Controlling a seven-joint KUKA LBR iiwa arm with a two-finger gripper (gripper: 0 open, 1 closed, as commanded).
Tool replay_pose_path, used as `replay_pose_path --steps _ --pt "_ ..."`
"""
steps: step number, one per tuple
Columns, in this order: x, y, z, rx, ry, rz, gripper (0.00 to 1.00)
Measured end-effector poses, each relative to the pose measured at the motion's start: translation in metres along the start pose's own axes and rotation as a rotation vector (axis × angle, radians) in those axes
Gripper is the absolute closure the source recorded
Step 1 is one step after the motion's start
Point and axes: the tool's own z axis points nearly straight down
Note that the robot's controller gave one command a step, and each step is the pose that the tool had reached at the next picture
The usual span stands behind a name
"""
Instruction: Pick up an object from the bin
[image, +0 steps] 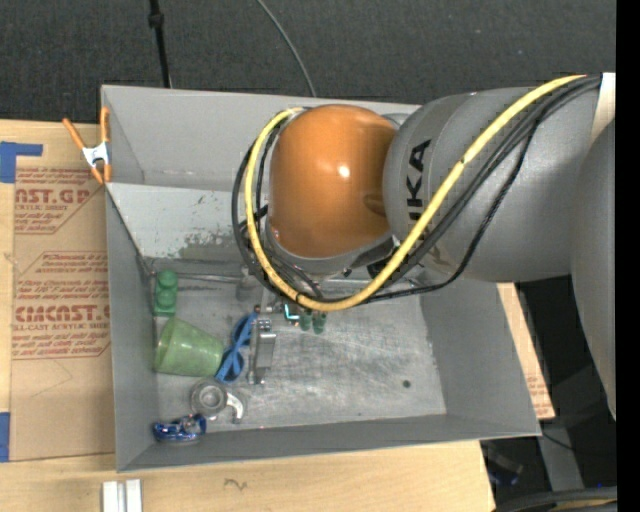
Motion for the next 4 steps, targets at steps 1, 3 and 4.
replay_pose_path --steps 1,3,4 --pt "-0.009 0.033 0.159 -0.004 -0.011 0.218 0.0" --pt "-0.009 0.025 0.012 -0.004 -0.015 0.147 1.0" --pt "-0.007 0.025 0.017 -0.001 -0.008 0.147 1.0"
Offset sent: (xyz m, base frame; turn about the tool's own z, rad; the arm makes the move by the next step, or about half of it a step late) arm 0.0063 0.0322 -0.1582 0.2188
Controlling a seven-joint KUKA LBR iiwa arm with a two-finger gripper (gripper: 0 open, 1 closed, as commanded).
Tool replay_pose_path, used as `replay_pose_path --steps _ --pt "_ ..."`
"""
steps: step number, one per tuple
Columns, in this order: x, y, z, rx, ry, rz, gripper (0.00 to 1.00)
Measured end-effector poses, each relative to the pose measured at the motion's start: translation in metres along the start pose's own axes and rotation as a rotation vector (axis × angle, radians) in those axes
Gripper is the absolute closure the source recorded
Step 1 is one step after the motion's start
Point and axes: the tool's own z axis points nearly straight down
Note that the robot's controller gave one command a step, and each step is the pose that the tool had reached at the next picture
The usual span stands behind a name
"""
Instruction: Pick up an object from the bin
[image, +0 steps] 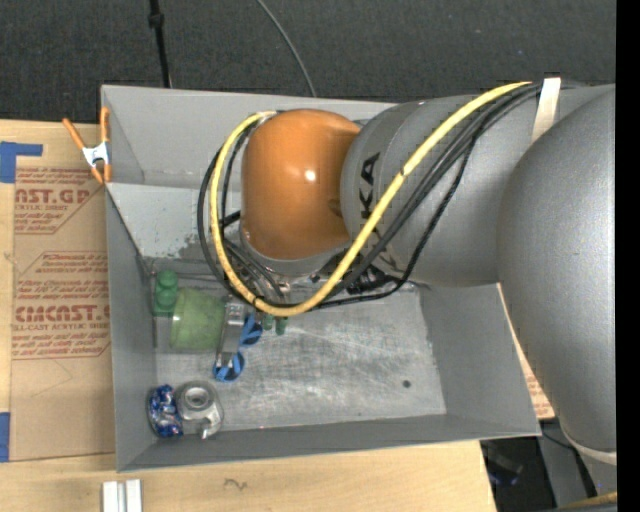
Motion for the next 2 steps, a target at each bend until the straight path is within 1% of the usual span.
replay_pose_path --steps 2 --pt "0.0 0.0001 0.0 0.0 0.0 0.0 1.0"
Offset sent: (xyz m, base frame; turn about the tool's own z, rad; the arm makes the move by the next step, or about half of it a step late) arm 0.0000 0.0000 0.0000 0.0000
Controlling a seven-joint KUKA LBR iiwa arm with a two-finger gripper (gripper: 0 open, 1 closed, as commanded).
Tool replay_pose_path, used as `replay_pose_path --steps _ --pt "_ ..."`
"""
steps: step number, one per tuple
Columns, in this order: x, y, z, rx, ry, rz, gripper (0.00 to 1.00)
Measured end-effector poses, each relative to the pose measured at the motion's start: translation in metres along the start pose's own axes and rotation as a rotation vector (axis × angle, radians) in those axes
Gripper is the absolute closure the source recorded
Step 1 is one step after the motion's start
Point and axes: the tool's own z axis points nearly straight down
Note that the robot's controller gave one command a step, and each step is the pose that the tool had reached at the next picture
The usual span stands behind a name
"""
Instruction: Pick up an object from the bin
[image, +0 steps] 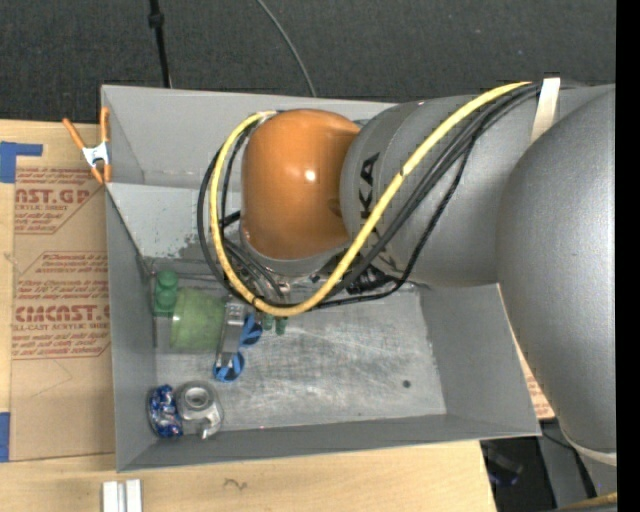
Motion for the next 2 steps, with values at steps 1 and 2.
replay_pose_path --steps 1,2 --pt "0.0 0.0 0.0 0.0 0.0 0.0 1.0" --pt "0.0 0.0 0.0 0.0 0.0 0.0 1.0"
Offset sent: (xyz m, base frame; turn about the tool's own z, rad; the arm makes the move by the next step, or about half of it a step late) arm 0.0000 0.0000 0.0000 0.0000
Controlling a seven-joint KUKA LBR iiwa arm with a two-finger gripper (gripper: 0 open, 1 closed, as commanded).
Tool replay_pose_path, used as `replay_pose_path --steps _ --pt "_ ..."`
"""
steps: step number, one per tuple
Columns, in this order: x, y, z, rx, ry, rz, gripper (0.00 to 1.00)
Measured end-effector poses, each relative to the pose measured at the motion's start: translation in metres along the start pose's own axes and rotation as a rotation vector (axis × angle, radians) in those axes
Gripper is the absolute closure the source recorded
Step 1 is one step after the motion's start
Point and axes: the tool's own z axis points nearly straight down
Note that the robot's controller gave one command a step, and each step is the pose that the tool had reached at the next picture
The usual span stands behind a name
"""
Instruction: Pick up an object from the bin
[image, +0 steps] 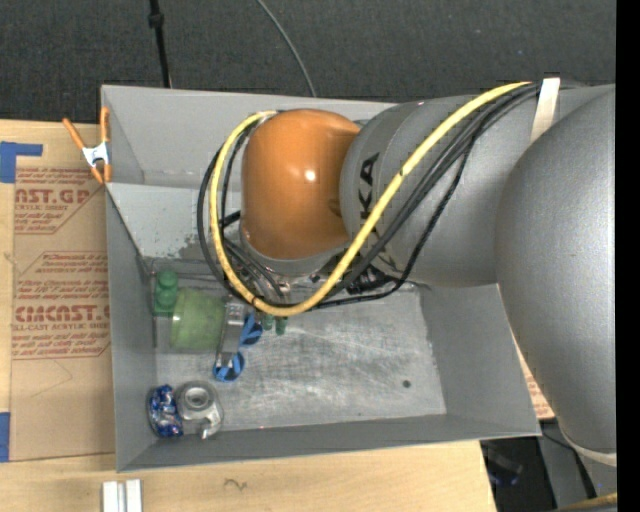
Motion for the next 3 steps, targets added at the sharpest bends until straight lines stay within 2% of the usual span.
replay_pose_path --steps 3 --pt "0.0 0.0001 0.0 0.0 0.0 0.0 1.0"
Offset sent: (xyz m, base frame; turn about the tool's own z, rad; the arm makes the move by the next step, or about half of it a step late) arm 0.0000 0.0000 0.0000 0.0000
